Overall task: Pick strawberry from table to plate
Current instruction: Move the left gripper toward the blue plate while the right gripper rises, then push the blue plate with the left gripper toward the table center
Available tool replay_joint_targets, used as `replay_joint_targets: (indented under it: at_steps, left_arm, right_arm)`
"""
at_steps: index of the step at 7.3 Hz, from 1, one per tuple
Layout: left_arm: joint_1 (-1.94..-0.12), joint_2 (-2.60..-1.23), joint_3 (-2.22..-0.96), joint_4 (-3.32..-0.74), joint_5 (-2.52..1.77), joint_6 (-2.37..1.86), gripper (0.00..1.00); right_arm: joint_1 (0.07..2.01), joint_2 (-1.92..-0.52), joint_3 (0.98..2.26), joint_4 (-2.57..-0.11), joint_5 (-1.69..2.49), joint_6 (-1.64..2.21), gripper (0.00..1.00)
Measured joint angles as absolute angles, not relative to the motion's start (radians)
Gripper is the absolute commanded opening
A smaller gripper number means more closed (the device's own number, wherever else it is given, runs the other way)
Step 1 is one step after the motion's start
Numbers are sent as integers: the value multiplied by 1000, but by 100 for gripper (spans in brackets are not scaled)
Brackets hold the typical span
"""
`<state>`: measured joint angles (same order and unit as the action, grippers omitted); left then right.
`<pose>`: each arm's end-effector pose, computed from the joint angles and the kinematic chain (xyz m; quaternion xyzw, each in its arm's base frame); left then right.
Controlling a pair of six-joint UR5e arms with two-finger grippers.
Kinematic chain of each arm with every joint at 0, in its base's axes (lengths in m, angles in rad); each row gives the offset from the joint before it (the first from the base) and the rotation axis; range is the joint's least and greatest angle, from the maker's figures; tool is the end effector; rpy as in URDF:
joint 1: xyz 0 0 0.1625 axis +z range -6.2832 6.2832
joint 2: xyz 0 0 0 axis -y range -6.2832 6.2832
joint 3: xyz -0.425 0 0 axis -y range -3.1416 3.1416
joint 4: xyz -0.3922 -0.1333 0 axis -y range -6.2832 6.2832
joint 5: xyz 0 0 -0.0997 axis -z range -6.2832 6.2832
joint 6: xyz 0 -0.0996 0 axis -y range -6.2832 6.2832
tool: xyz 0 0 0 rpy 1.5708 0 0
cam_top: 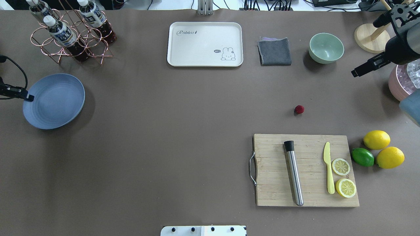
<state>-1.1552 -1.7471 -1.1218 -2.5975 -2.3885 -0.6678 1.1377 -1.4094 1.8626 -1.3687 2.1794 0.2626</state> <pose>0.1753 -0.5474 0.6679 0.0989 0.4909 0.0379 0.8648 -0.1614 -0.5310 0.4143 0.1919 -0.3714 -0.1730 0.8918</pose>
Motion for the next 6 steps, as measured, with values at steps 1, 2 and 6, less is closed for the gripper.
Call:
replay_joint_targets:
  at_steps: [1,2,6]
  left_arm:
    - [-1155,-1747,-1153,-2616,-2397,-729,0]
    - [-1154,-1748,-1201,-2635,-2407,-825,0]
    - [-967,-1811,-1397,-2640,-2286,-1230,0]
  right_arm:
    - [1138,-1410,1864,-1369,2183,263,100]
    - [1138,-1410,1865,-1369,2185,263,100]
    - [1138,-1409,1862,-1379,2194,270,100]
